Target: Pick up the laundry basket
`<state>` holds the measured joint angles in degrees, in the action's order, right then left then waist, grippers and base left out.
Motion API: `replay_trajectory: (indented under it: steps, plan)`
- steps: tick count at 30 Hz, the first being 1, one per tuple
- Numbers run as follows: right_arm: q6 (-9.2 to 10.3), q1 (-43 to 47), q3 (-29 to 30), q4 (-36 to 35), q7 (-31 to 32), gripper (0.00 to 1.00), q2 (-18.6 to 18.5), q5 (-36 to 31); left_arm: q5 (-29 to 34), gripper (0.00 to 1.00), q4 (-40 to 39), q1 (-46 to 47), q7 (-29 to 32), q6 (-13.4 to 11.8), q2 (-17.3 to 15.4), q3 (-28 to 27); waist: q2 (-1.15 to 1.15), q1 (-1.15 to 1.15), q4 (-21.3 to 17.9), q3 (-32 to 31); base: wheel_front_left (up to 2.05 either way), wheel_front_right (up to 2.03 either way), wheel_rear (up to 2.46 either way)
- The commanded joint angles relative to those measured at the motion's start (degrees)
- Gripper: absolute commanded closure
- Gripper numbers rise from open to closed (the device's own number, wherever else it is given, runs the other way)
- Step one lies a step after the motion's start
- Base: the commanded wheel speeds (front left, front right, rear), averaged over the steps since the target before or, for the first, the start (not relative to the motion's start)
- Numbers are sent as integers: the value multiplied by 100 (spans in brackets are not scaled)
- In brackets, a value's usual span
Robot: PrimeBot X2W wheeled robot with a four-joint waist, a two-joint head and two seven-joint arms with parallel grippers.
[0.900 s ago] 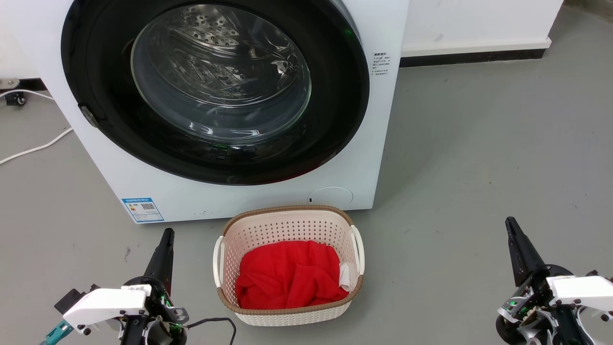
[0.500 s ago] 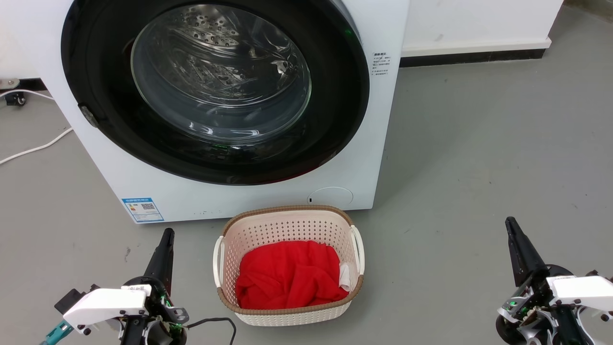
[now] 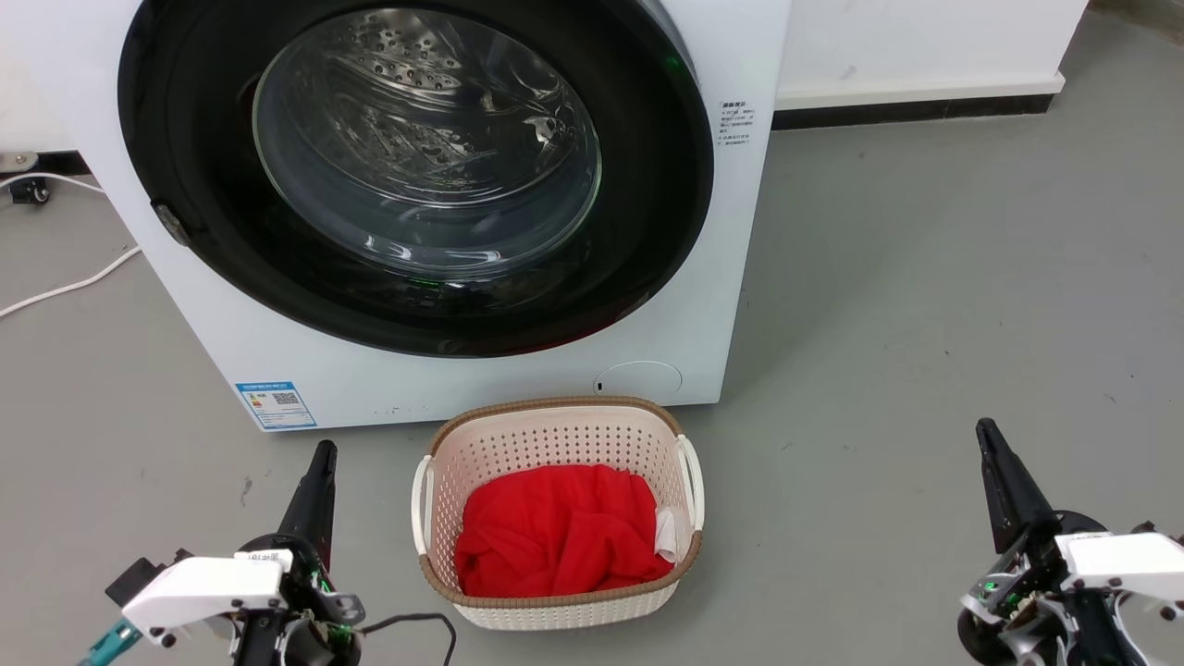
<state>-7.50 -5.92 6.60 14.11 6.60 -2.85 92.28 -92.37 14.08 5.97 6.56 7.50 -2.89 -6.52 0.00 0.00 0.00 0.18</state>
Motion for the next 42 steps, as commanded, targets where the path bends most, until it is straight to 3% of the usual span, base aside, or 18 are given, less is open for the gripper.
replay_trajectory:
  steps: [1,7,12,30,42]
  plan:
    - [-1,8,-1,17,-4,0,0,-2,-1,0,16,-8,-4,-1,1,3,0,0,0,0,0,0,0]
    - [0,47,-44,116,-101,0,7,-46,42,0,55,-59,-101,-2,10,64,0,0,0,5,0,0,0]
    - [0,0,-14,88,-303,0,6,-521,586,0,-28,7,-303,-2,9,43,0,0,-2,15,0,0,0]
    - [0,49,-224,-520,-797,0,1,-3367,2812,0,-514,42,-798,-211,4,217,0,0,-10,53,0,0,0]
    - [0,103,-370,-608,-1047,0,-1,-4632,3955,0,-626,6,-1045,-260,2,350,0,0,-6,54,0,0,0]
